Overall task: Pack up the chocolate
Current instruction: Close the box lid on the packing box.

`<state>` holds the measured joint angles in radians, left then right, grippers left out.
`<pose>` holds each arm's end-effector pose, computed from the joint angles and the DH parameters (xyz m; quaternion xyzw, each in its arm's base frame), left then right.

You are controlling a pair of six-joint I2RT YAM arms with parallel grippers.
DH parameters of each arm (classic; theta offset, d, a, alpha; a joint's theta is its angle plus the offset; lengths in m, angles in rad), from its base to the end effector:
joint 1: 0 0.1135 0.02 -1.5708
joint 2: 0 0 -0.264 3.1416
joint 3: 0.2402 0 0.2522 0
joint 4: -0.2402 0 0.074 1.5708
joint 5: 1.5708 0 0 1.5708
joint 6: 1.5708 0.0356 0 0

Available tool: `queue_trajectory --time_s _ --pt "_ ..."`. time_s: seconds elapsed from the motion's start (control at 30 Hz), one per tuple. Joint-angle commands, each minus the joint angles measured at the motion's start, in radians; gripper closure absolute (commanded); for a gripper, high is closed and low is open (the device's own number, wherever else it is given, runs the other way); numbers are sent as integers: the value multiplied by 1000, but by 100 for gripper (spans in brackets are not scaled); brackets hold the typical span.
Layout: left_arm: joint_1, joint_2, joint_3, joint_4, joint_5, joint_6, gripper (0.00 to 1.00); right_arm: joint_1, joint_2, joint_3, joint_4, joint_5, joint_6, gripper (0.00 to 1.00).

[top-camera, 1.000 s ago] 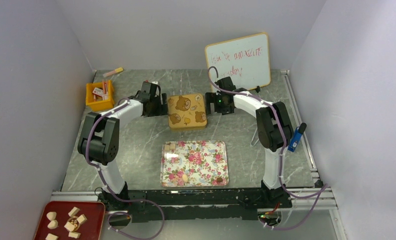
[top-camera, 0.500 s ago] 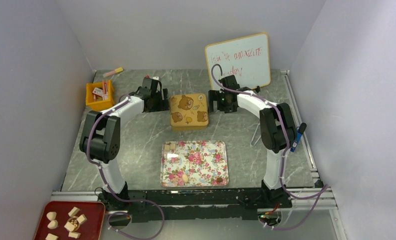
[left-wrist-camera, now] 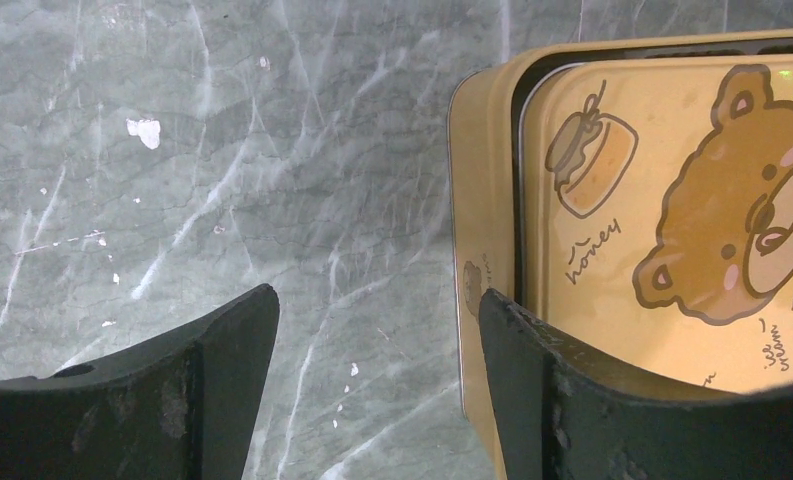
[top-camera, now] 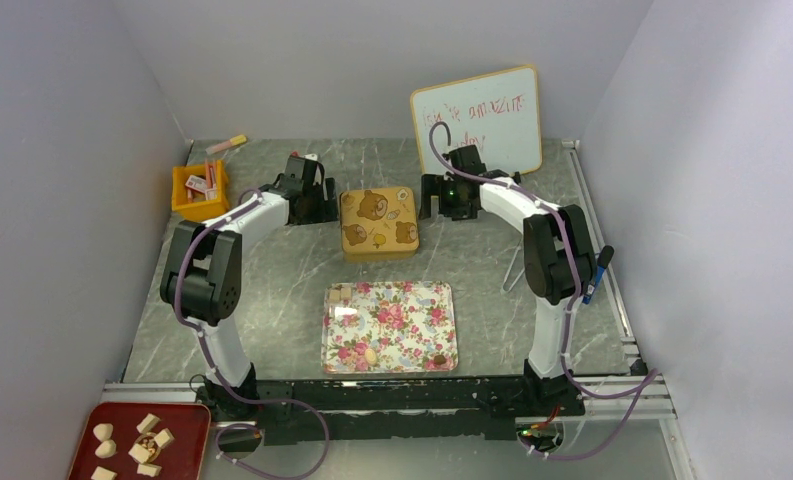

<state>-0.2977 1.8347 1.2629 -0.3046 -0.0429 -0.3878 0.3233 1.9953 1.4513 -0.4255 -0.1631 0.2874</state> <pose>0.3804 -0.1151 0.2021 -0.0496 0.9388 -0.0953 0.3272 0.4069 0.1424 0.1886 -0.0412 0.9514 0.1629 0.2581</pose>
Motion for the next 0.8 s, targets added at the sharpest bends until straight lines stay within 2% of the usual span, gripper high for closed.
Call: queue_trajectory --time_s 0.0,0.77 --pt "0 -9 13 6 -18 -15 23 -2 14 70 7 -33 -13 0" --pt "11 -31 -28 21 6 -19 23 40 89 193 -24 -45 -4 0"
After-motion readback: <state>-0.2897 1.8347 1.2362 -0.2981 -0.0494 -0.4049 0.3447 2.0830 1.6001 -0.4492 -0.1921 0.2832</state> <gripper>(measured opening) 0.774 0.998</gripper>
